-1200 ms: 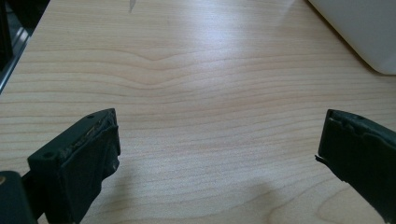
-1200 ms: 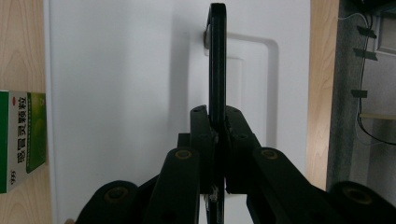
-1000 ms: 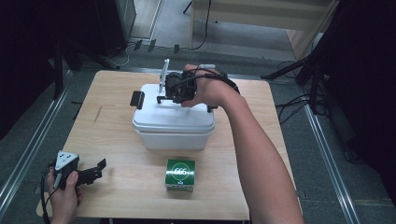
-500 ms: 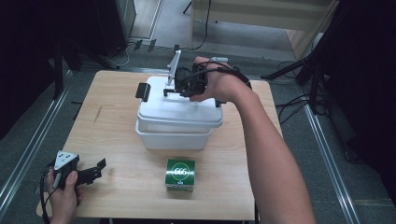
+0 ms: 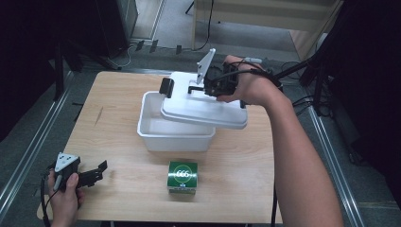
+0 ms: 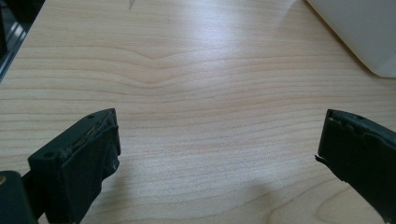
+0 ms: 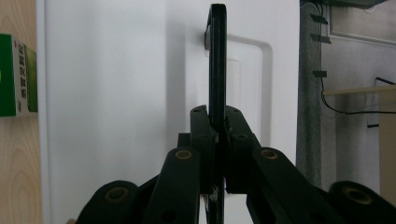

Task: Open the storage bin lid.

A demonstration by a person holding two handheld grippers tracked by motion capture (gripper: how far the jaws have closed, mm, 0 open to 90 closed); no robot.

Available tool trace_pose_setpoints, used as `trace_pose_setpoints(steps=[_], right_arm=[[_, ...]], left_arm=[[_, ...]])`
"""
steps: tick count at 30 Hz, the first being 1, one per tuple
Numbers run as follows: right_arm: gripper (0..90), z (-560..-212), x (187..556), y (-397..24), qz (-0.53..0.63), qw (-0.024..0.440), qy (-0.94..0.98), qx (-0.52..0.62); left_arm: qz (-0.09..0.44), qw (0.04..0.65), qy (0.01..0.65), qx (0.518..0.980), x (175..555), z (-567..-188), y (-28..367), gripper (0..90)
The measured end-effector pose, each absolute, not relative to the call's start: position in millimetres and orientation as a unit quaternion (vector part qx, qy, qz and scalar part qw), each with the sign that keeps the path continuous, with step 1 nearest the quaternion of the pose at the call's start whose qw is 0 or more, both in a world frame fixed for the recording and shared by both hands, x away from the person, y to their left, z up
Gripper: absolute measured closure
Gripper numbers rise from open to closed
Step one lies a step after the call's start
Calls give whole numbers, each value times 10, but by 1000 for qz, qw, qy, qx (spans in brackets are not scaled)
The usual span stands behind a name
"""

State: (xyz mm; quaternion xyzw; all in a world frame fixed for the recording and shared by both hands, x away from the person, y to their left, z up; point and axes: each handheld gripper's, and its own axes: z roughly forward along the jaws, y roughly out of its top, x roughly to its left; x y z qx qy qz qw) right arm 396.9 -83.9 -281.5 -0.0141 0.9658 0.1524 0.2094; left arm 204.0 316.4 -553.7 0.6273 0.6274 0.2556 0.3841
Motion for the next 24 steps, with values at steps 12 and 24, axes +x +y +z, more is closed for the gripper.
trace_pose_setpoints(steps=[12,24], right_arm=[[853,-2873,3904,-1355,154,217,964,21],[853,-2961,3864,-1758,155,222,961,48]], left_arm=[[253,385,627,628,2043,-5538,3174,0],[250,388,627,627,2044,-5540,3179,0]])
